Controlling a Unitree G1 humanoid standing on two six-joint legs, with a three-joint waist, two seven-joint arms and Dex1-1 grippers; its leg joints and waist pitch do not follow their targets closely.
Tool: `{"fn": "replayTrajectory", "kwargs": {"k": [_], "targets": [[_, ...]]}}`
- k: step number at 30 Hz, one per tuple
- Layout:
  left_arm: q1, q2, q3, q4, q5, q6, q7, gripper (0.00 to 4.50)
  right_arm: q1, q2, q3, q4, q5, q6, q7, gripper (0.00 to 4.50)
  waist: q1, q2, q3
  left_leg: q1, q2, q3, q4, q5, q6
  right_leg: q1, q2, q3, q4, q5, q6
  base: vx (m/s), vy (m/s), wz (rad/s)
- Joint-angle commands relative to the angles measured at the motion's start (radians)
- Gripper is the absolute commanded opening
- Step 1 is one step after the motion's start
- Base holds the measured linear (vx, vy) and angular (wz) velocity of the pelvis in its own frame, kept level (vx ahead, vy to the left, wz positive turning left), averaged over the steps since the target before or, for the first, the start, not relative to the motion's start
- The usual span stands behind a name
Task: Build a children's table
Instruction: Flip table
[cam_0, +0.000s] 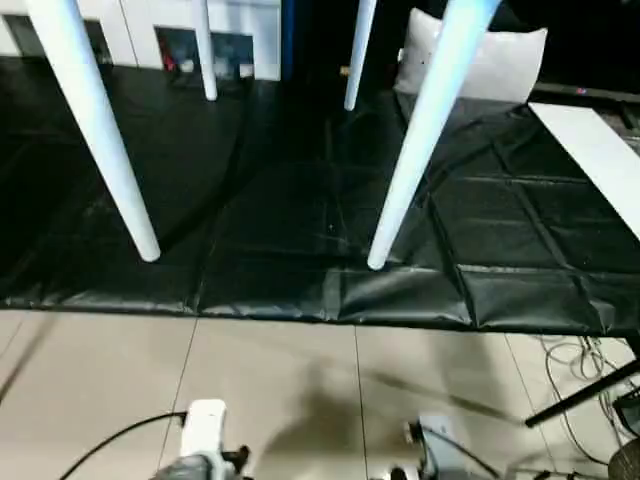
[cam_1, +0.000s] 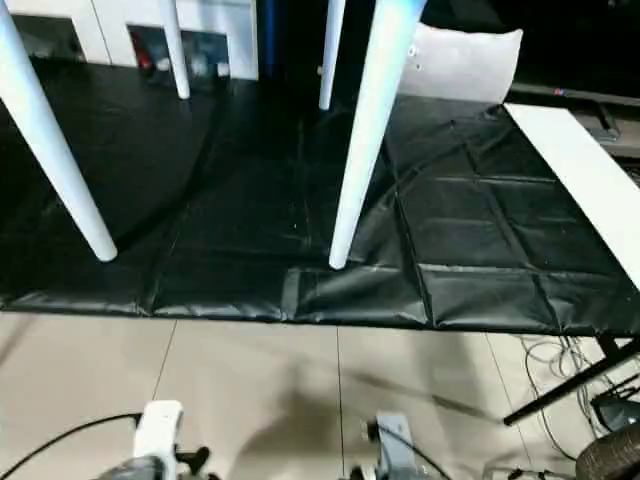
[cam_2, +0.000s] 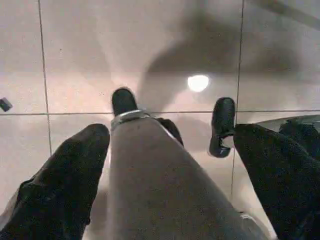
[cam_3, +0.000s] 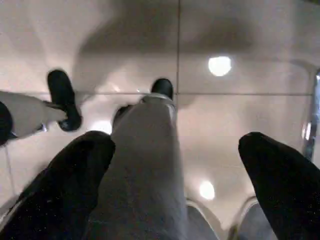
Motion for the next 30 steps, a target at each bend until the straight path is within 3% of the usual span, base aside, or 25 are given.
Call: {"fn": "replayTrajectory", "kwargs": {"k": [1, 6, 11, 30], "targets": [[0.021, -0.024, 0.004, 0.051, 0.008, 0.006, 0.012, 4.42, -0.006, 0.007, -0.018, 0.022, 0.004, 0.028, -0.001, 4.50, 0.004, 0.007, -0.048, 0.014, 0.077, -0.031, -0.072, -0.260, 0.010, 0.020, -0.098, 0.064, -0.086, -0.151, -0.217, 0.000, 0.000, 0.00], [0.021, -0.024, 0.004, 0.051, 0.008, 0.006, 0.012, 4.42, -0.006, 0.007, -0.018, 0.022, 0.004, 0.028, -0.001, 4.50, 0.008, 0.010, -0.049, 0.014, 0.079, -0.030, -0.073, -0.251, 0.016, 0.021, -0.098, 0.061, -0.082, -0.113, -0.232, 0.000, 0.000, 0.00], [0.021, -0.024, 0.004, 0.051, 0.008, 0.006, 0.012, 4.42, -0.006, 0.007, -0.018, 0.022, 0.004, 0.028, -0.001, 4.50, 0.008, 0.010, -0.046, 0.016, 0.080, -0.032, -0.076, -0.298, 0.001, 0.017, -0.102, 0.062, -0.092, -0.201, -0.216, 0.000, 0.000, 0.00], [0.021, -0.024, 0.004, 0.051, 0.008, 0.006, 0.012, 4.42, -0.006, 0.007, -0.018, 0.022, 0.004, 0.028, -0.001, 4.50, 0.007, 0.010, -0.044, 0.016, 0.081, -0.033, -0.079, -0.318, -0.008, 0.012, -0.102, 0.064, -0.097, -0.233, -0.202, 0.000, 0.000, 0.00]]}}
